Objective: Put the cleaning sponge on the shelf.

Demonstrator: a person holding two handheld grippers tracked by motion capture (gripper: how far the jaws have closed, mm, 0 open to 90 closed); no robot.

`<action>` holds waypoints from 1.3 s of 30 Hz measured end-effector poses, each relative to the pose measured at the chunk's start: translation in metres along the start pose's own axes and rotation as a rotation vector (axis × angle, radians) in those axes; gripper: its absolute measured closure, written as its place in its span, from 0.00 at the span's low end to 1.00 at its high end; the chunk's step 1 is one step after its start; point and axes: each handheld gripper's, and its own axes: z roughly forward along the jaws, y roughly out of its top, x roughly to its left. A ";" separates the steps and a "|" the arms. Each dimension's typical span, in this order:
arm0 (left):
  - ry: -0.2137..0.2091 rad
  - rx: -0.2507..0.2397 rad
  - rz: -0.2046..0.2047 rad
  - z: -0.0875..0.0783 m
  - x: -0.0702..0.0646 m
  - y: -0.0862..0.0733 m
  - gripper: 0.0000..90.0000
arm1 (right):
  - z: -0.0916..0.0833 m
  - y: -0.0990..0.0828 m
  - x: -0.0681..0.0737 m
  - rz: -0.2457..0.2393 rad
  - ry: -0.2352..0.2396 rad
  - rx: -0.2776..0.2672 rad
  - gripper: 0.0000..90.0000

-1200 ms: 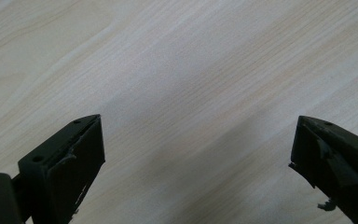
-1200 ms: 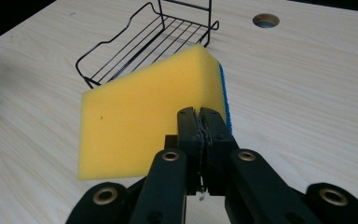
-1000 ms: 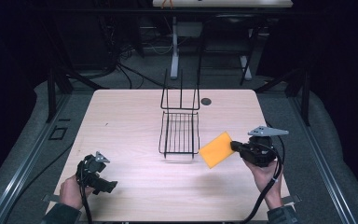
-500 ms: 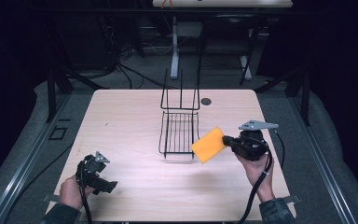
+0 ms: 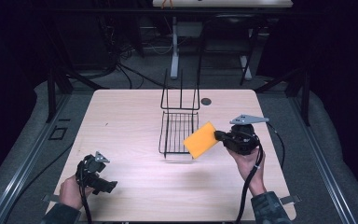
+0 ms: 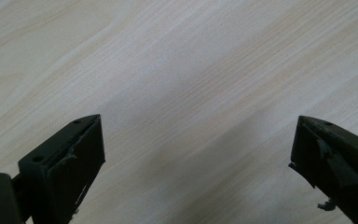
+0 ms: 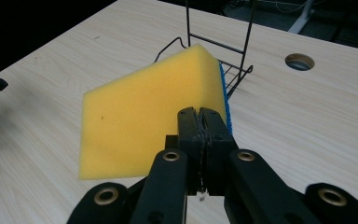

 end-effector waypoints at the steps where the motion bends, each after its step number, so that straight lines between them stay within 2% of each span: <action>1: 0.000 0.000 0.001 0.000 0.000 0.000 0.03 | 0.001 0.001 0.001 -0.005 0.001 -0.001 0.99; 21: -0.005 -0.001 0.002 0.000 0.000 0.000 0.03 | 0.028 0.018 0.010 -0.004 0.014 -0.023 0.99; 39: -0.009 -0.001 0.003 0.000 0.000 -0.001 0.03 | 0.056 0.023 0.015 0.037 0.010 -0.035 0.99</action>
